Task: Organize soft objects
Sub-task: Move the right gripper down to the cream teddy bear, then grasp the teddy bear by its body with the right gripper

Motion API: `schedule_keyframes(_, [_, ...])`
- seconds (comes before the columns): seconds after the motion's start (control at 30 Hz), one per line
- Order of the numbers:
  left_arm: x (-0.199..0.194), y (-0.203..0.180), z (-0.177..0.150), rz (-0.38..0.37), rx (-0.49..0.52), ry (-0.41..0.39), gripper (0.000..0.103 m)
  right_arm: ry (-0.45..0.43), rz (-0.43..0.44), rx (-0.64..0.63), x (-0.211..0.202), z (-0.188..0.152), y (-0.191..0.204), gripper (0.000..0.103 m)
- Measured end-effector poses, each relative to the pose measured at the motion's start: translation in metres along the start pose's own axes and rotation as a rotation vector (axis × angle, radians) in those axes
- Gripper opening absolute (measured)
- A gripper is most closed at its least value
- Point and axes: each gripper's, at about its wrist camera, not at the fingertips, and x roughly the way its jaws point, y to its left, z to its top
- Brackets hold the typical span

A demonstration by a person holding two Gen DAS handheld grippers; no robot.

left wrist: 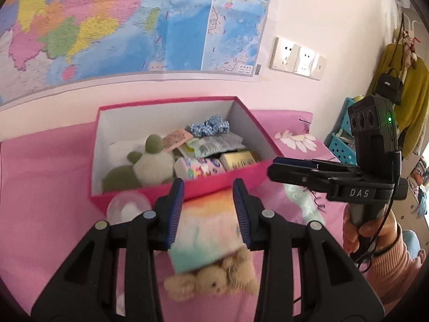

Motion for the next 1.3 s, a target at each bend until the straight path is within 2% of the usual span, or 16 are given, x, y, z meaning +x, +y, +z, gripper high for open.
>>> schedule_keyframes(0.27, [-0.025,0.015,-0.042,0.027,-0.026,0.011,0.042,0.028,0.036,0.009,-0.020,-0.041,0.008,0.054])
schedule_keyframes(0.7, [-0.014,0.039,-0.103,0.045,-0.133,0.132,0.042,0.172,0.040,0.052,0.006,-0.105,0.012,0.054])
schedule_keyframes(1.1, [0.006,0.036,-0.114,0.009,-0.146,0.189,0.043,0.203,0.053,0.069,0.021,-0.117,0.018,0.061])
schedule_keyframes(1.13, [0.007,0.036,-0.114,0.005,-0.148,0.192,0.044,0.202,0.055,0.069,0.022,-0.117,0.019,0.061])
schedule_keyframes(1.2, [0.010,0.035,-0.114,0.004,-0.146,0.194,0.053,0.200,0.054,0.067,0.024,-0.117,0.021,0.061])
schedule_keyframes(1.3, [0.013,0.033,-0.113,-0.006,-0.141,0.198,0.053,0.195,0.055,0.067,0.029,-0.115,0.024,0.061])
